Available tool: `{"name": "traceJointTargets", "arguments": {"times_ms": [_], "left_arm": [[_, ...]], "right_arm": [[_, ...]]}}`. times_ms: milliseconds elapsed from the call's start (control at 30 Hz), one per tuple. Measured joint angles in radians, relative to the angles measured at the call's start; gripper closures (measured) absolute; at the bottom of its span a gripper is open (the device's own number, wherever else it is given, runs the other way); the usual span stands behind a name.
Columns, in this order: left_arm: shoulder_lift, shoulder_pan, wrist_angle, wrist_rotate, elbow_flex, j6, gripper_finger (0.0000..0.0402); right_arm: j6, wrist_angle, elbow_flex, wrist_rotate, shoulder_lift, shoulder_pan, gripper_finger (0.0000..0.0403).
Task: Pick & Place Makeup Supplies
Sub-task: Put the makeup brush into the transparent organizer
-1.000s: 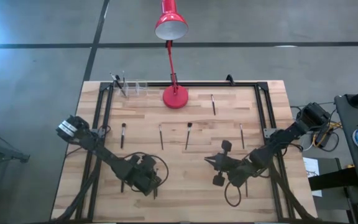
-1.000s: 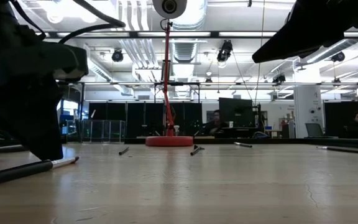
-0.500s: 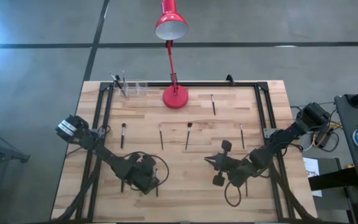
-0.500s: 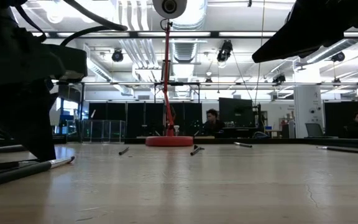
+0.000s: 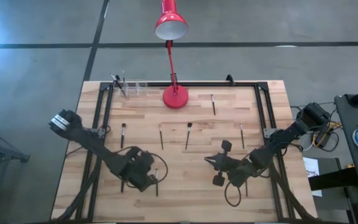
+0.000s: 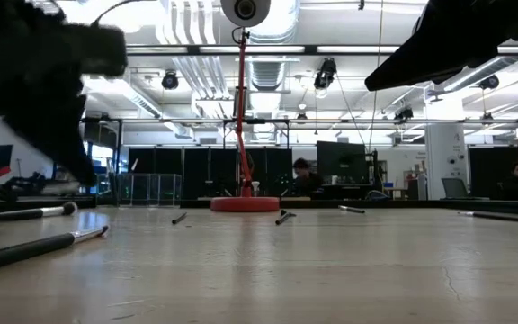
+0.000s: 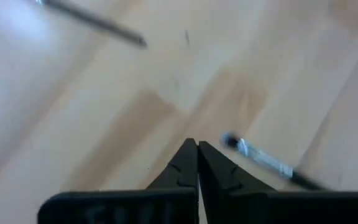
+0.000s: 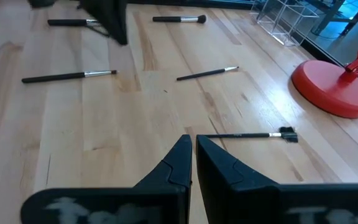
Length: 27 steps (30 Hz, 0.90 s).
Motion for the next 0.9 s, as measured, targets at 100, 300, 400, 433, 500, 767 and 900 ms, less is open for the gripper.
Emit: {"name": "traceJointTargets", "arguments": {"times_ms": [100,300,400,433,500,767,900], "left_arm": [[-0.079,-0.001,0.002,-0.126,0.0,0.034,0.0401],[-0.224,0.0,0.008,-0.446,0.0,0.16,0.0401],[-0.286,0.01,0.007,-0.604,-0.006,0.245,0.0401],[-0.308,0.018,0.007,-0.644,-0.014,0.261,0.0401],[-0.356,0.048,0.007,-0.702,-0.042,0.281,0.0401],[-0.586,0.431,0.346,-0.584,-0.275,0.588,0.0401],[-0.647,0.747,0.881,-0.191,-0.444,0.84,0.0401]], "right_arm": [[0.0,-0.001,0.0,0.0,0.0,0.0,0.0385],[0.0,-0.001,0.0,0.0,0.0,0.0,0.0385],[0.0,-0.001,0.0,0.0,0.0,0.0,0.0385],[0.0,-0.001,0.0,0.0,0.0,0.0,0.0385],[0.0,-0.001,-0.002,0.0,0.0,0.0,0.0385],[-0.004,0.0,-0.002,0.0,0.0,0.0,0.0385],[-0.007,0.0,-0.002,0.0,0.0,0.0,0.0385]]}}
